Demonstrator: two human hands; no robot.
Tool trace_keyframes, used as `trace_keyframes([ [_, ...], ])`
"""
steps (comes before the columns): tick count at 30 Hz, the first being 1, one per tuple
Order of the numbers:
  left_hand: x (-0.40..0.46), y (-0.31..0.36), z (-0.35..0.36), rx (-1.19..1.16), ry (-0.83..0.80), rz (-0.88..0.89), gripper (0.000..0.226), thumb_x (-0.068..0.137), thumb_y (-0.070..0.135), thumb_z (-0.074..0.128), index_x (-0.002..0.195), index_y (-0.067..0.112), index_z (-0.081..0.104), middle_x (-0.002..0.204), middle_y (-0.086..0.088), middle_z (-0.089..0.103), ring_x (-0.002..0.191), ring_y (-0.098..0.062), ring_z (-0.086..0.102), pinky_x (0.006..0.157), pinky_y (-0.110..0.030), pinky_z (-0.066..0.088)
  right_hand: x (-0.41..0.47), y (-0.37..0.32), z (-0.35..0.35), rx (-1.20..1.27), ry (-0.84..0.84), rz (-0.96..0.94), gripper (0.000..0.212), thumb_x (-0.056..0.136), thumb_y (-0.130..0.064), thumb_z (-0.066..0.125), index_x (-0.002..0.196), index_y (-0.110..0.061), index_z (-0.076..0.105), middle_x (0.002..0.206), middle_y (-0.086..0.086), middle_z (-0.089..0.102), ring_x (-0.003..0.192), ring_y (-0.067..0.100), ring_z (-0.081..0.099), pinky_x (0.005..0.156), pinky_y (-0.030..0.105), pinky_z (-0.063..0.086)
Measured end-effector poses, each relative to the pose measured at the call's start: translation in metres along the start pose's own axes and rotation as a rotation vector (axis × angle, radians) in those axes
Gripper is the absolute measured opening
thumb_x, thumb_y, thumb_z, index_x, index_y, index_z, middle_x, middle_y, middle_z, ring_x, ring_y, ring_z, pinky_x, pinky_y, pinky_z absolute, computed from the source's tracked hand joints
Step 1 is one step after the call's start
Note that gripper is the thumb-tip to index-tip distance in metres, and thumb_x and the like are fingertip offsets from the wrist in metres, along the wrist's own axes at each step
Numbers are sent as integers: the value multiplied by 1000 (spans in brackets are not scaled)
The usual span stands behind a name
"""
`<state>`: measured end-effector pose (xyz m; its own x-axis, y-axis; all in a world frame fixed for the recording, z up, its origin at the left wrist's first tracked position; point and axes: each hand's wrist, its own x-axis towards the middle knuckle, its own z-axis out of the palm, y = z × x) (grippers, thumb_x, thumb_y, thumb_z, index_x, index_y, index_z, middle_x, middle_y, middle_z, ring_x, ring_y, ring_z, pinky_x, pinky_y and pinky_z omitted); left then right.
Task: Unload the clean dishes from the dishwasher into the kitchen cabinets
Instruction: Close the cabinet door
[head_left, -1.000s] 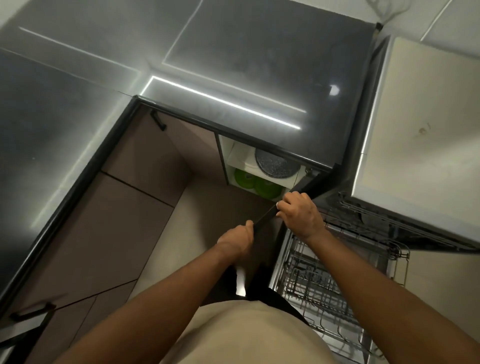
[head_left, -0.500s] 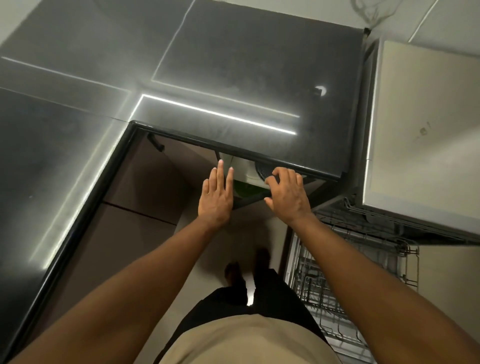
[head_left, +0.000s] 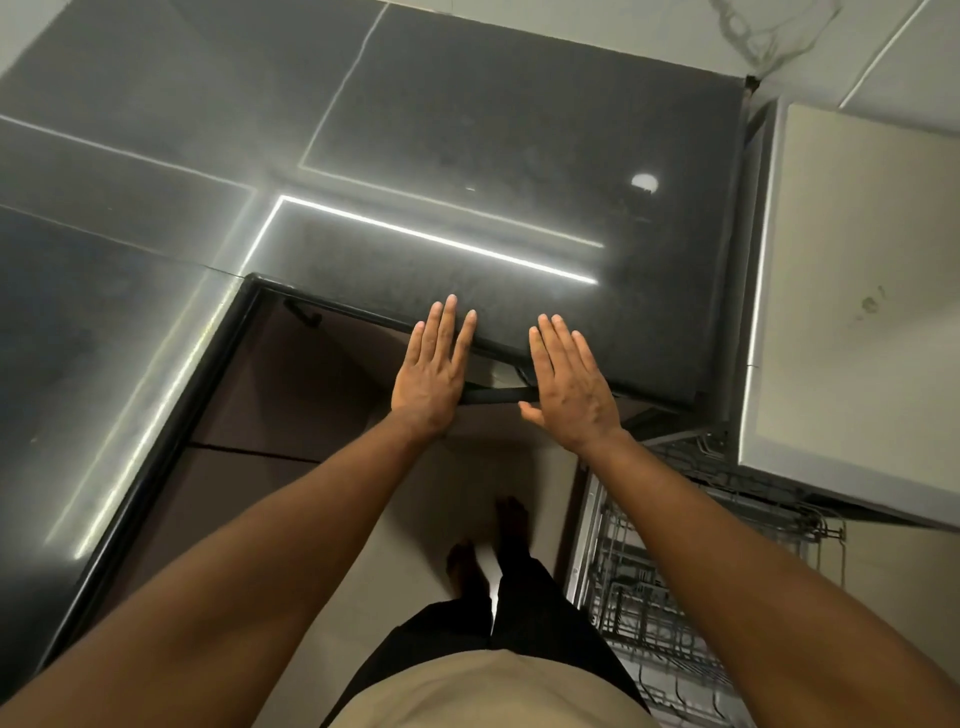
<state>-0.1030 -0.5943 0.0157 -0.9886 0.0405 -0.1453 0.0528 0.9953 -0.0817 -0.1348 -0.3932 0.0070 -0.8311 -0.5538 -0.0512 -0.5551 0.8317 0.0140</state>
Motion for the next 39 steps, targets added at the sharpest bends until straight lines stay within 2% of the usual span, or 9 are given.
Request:
trace_keyframes([
  [7, 35, -5, -6, -13, -38, 57, 114, 81, 2, 60, 149, 17, -29, 157, -18, -30, 147, -31, -24, 123, -42, -3, 23, 0, 7, -44, -3, -7, 89, 83, -34, 70, 150, 4, 25, 157, 26, 21, 148, 37, 18, 120, 50, 22],
  [13, 47, -10, -4, -30, -7, 52, 104, 82, 1, 57, 154, 18, -17, 162, -13, -18, 150, -27, -16, 123, -40, -3, 36, -3, 16, -53, 103, 8, 71, 89, -11, 63, 149, 5, 28, 155, 27, 26, 147, 37, 22, 118, 50, 27],
  [17, 50, -7, 7, -27, 86, 18, 97, 81, 2, 58, 157, 19, -1, 164, -14, -1, 152, -28, -1, 122, -41, 4, 40, -5, 20, -14, 204, 26, 52, 96, -1, 44, 146, 3, 35, 152, 26, 34, 144, 38, 30, 115, 51, 31],
  [20, 53, -7, 15, -28, 145, -1, 96, 78, 2, 63, 157, 19, 12, 163, -14, 13, 151, -29, 12, 121, -42, 14, 43, -7, 19, 9, 227, 46, 46, 100, -2, 28, 144, 2, 39, 149, 26, 39, 141, 39, 34, 113, 52, 34],
  [25, 60, -9, 23, -59, 238, 9, 88, 78, 2, 65, 154, 20, 24, 159, -14, 26, 146, -29, 26, 113, -41, 26, 49, -9, 24, -2, 279, 52, 43, 99, -5, 29, 139, -1, 45, 144, 25, 44, 137, 39, 41, 109, 52, 38],
  [31, 62, -7, 27, -109, 313, -28, 80, 79, -1, 63, 150, 22, 33, 155, -12, 36, 143, -25, 30, 109, -39, 27, 52, -10, 30, -13, 342, 62, 43, 101, -4, 19, 135, -2, 47, 141, 23, 49, 134, 37, 46, 108, 51, 40],
  [35, 62, -6, 26, -135, 314, -34, 79, 80, -1, 63, 150, 22, 35, 155, -11, 36, 143, -25, 31, 109, -39, 27, 53, -11, 31, -23, 347, 64, 40, 98, -6, 29, 134, -2, 46, 140, 21, 51, 133, 35, 47, 107, 51, 41],
  [39, 56, -6, 21, -128, 254, -39, 80, 82, 0, 59, 152, 22, 28, 158, -11, 30, 146, -26, 27, 114, -41, 25, 52, -12, 28, -20, 326, 68, 41, 97, -6, 32, 136, -2, 45, 142, 21, 49, 135, 35, 46, 109, 51, 39],
])
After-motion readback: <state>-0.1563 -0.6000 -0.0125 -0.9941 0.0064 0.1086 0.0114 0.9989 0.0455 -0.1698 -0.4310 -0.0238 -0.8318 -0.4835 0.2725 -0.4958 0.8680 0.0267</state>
